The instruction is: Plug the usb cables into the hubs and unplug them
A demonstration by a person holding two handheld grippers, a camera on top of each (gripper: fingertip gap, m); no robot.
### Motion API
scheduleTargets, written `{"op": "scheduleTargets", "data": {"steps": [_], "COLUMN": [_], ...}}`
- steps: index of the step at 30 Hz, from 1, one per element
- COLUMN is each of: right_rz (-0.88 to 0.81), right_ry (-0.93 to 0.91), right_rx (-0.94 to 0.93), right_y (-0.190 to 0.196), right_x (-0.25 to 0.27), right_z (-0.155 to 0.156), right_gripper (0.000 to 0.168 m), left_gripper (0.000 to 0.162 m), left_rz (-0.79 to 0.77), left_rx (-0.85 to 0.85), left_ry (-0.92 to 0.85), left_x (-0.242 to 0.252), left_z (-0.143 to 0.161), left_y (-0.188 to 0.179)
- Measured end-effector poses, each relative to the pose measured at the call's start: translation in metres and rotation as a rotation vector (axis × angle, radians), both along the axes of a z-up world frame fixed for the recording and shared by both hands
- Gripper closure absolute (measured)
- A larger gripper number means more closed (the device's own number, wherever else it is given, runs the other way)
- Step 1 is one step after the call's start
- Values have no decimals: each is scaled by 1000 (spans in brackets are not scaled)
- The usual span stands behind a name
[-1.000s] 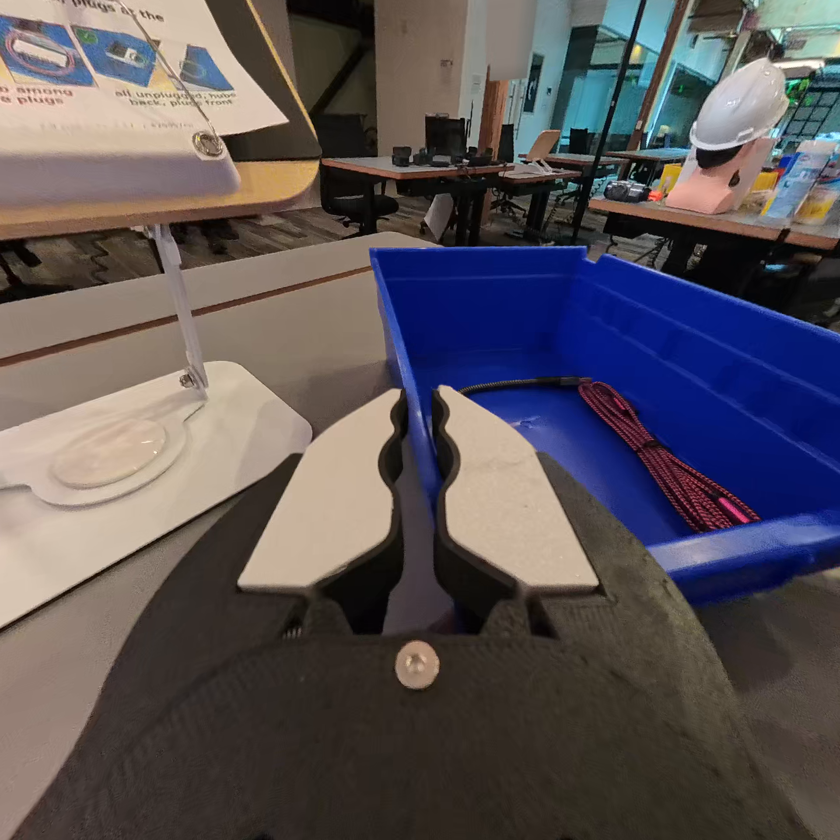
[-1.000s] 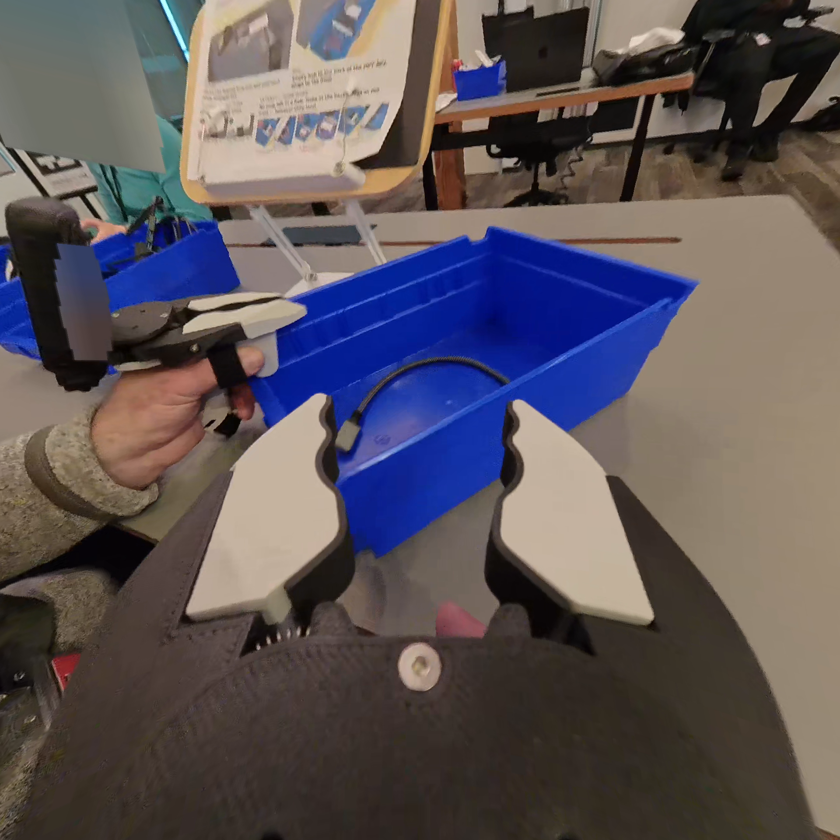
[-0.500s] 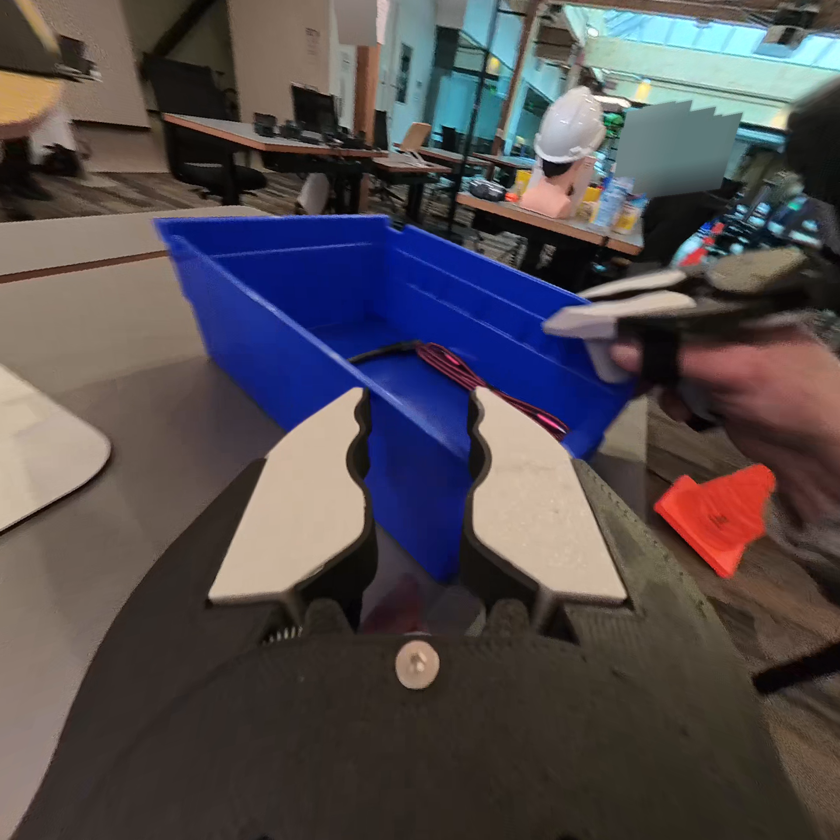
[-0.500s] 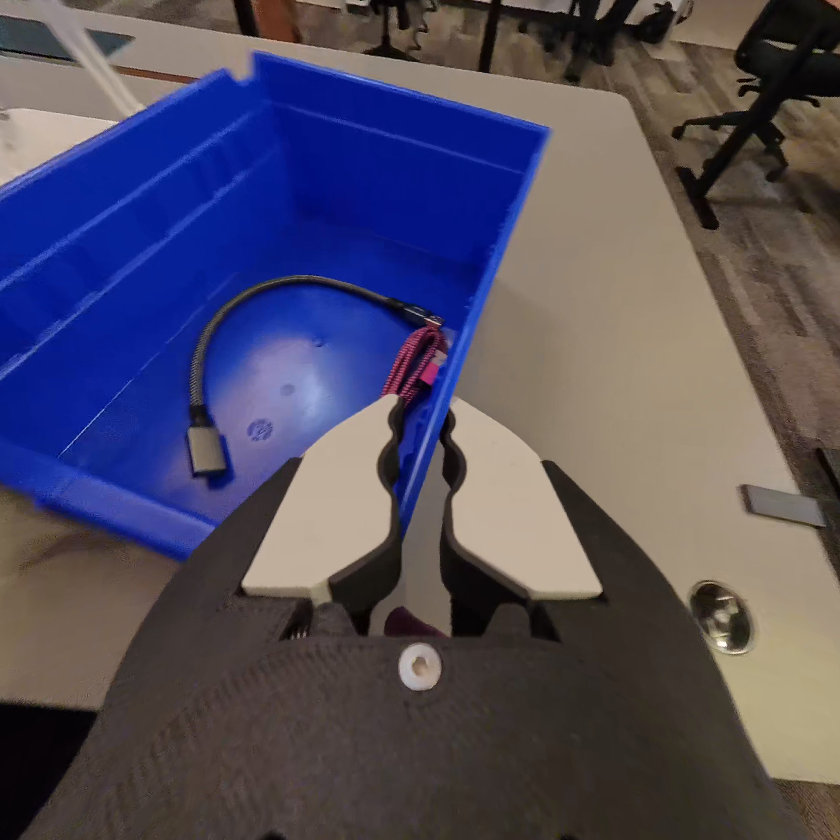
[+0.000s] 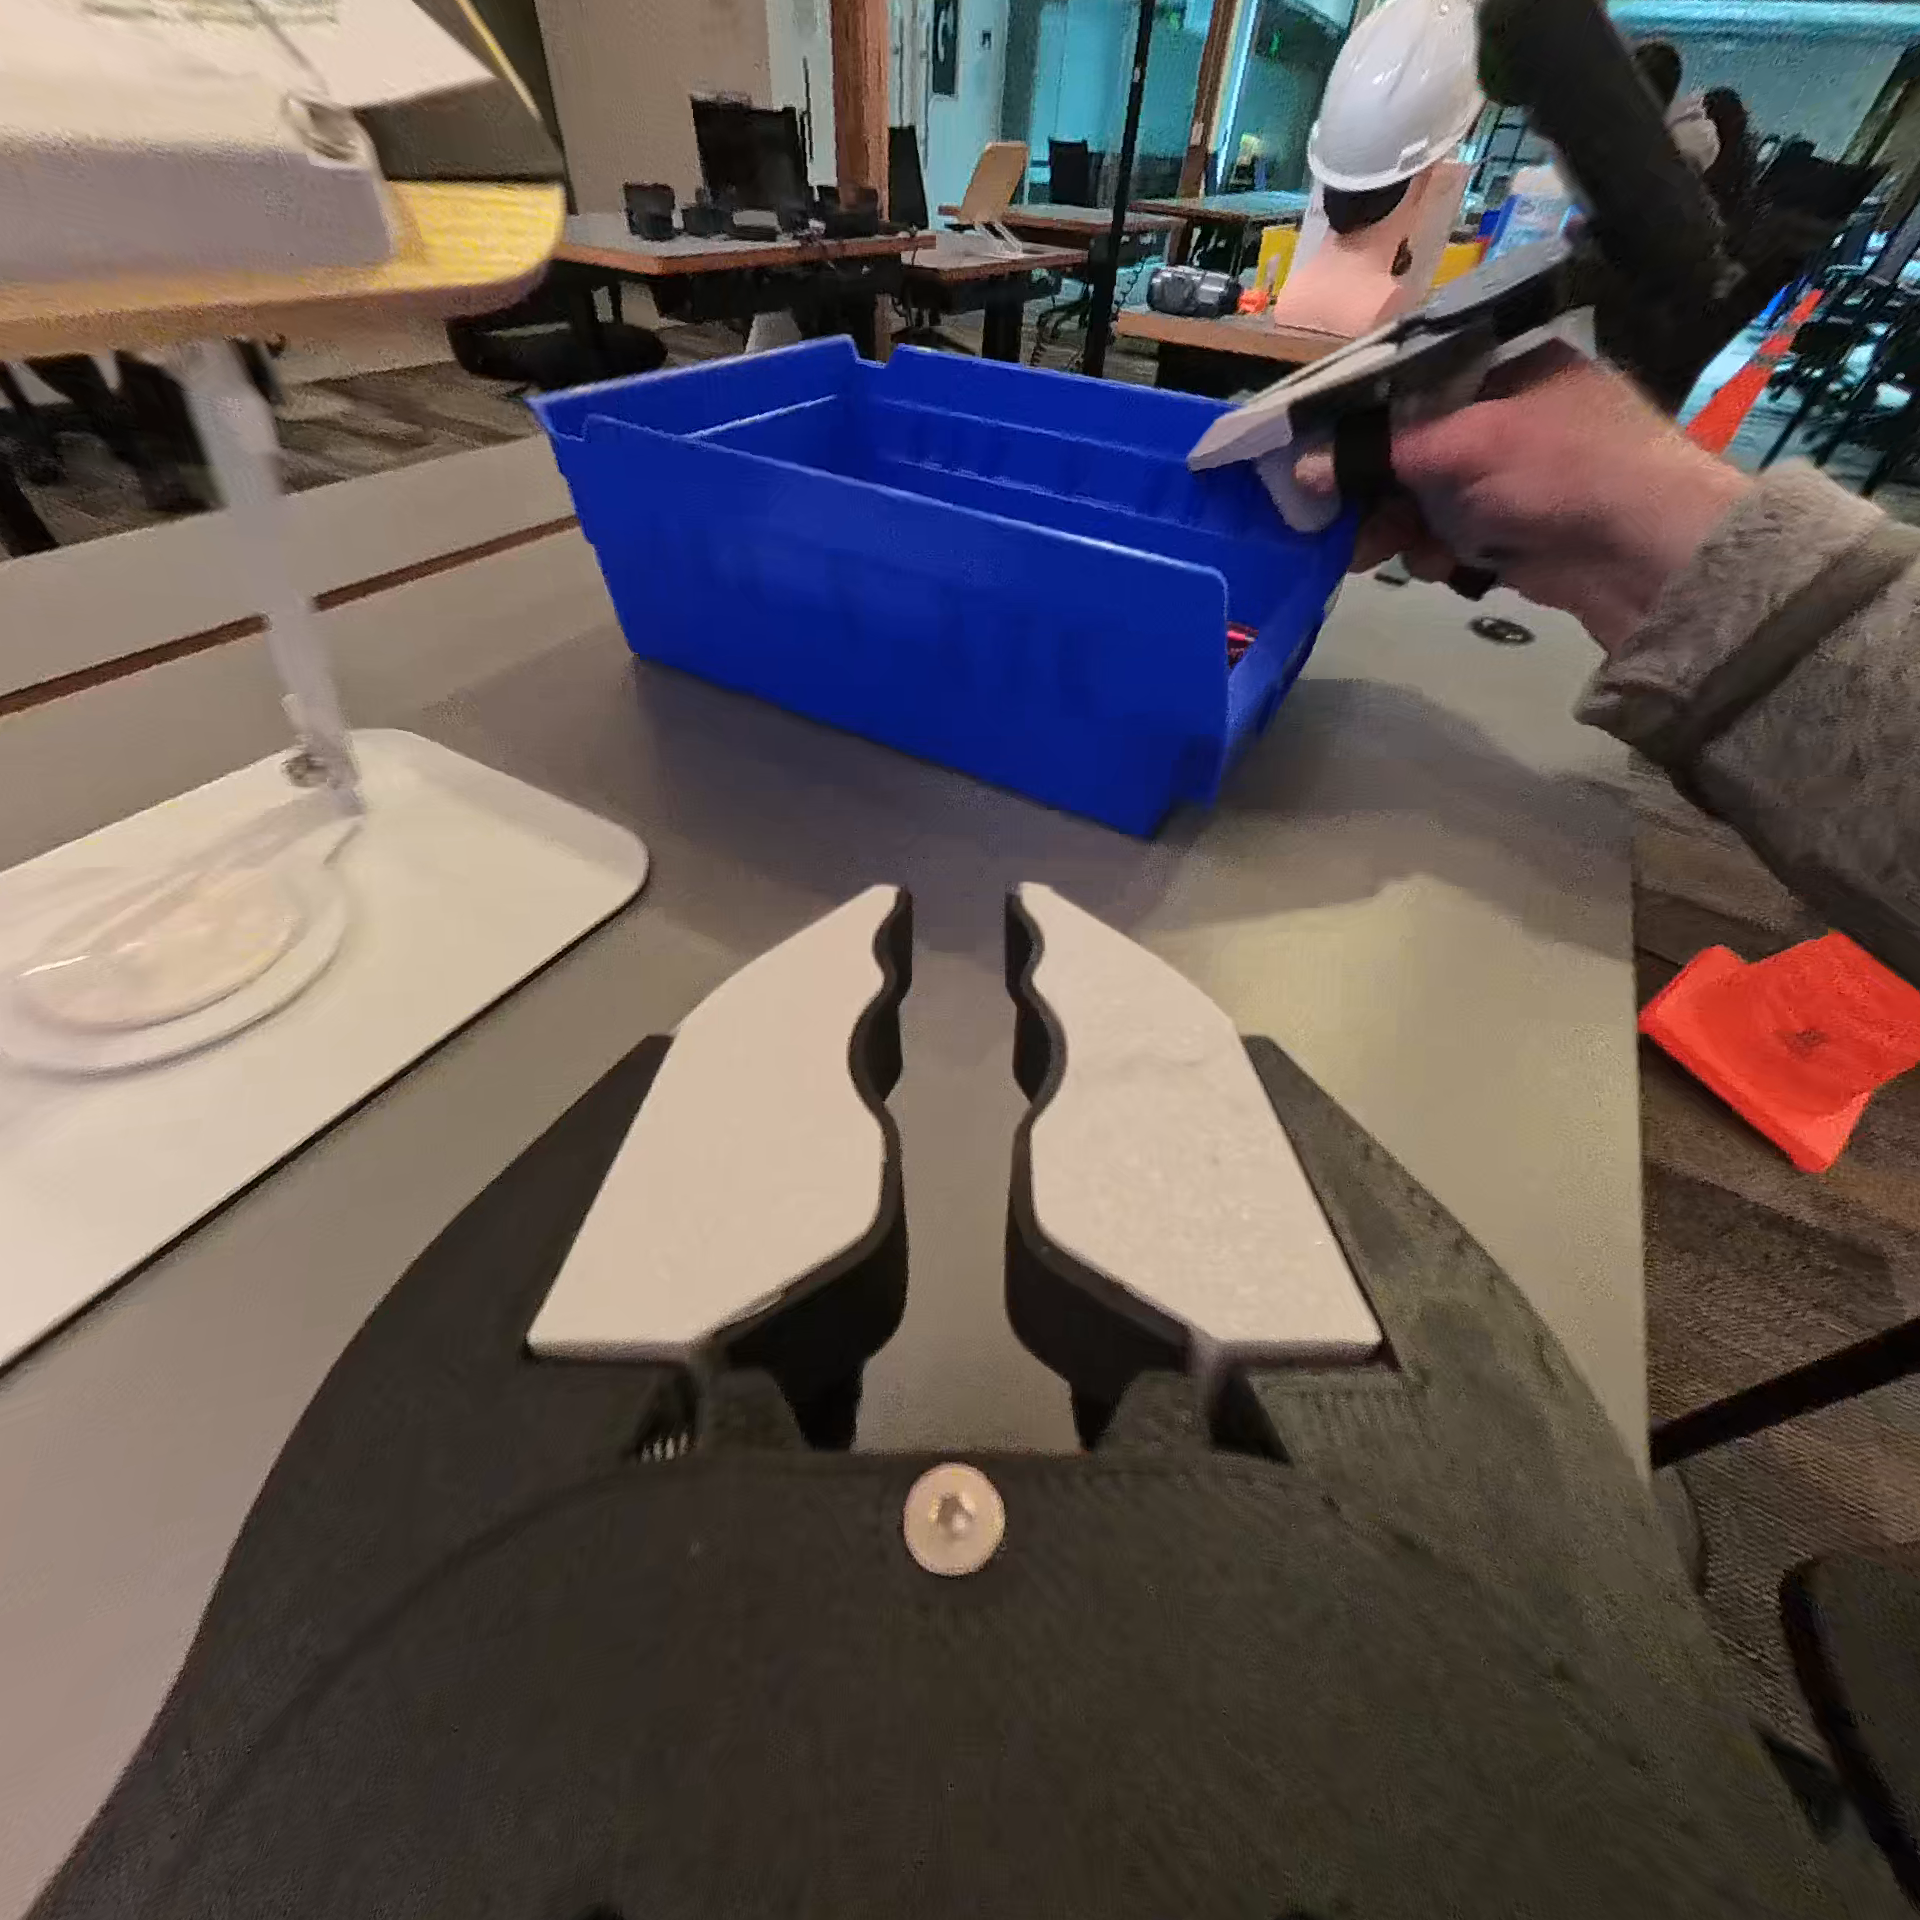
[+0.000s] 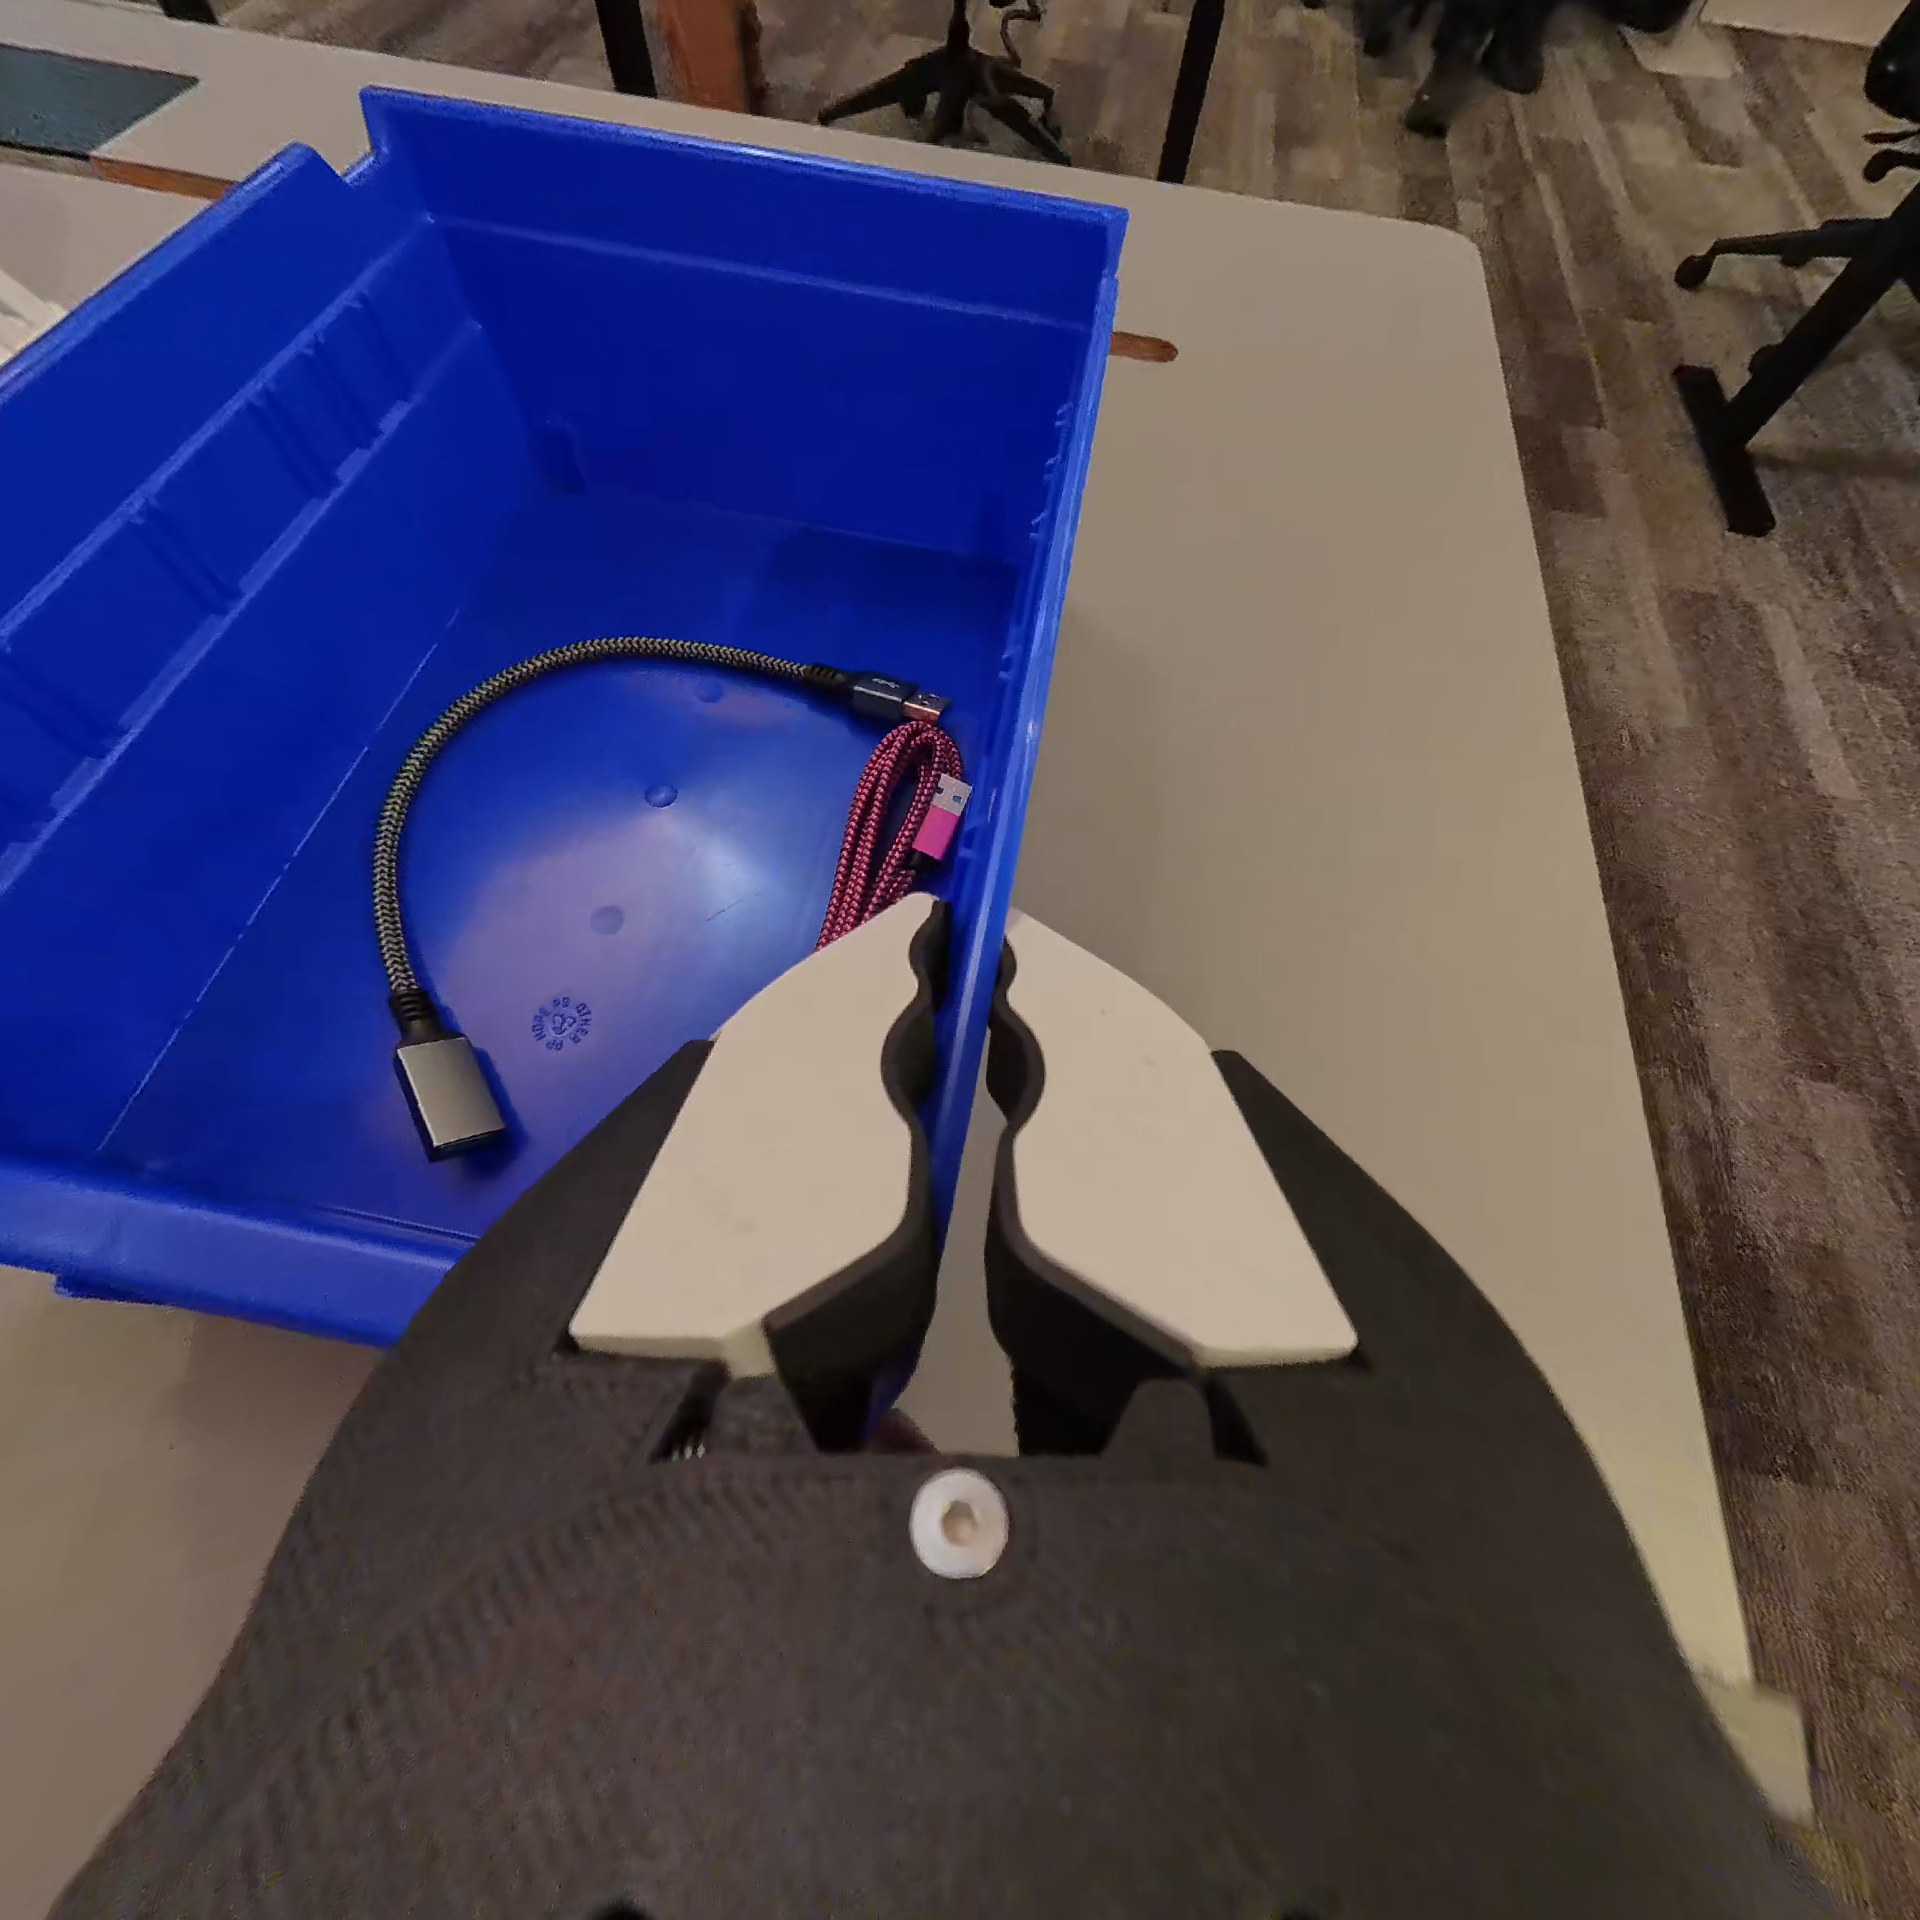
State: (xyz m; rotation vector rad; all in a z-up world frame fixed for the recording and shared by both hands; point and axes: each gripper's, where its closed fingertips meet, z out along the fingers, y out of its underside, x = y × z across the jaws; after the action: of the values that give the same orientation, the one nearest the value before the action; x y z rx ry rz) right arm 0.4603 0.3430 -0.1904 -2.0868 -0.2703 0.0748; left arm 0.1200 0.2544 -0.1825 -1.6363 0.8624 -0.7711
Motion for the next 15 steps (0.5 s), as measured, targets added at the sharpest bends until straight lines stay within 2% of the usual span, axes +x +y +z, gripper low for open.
{"op": "scheduleTargets", "data": {"steps": [4, 9, 15], "right_rz": [20, 22, 26], "right_ry": [9, 3, 19], "right_rx": [0, -6, -5], "right_y": [31, 62, 69], "right_x": [10, 19, 22], "right_z": [0, -1, 0], "right_gripper": [164, 164, 163], "left_gripper": [162, 162, 162], "left_rz": [31, 22, -1], "left_rx": [57, 46, 73], "left_ry": [25, -30, -29], "left_x": [-29, -36, -35], "left_z": [1, 6, 8], "left_y": [4, 5, 1]}}
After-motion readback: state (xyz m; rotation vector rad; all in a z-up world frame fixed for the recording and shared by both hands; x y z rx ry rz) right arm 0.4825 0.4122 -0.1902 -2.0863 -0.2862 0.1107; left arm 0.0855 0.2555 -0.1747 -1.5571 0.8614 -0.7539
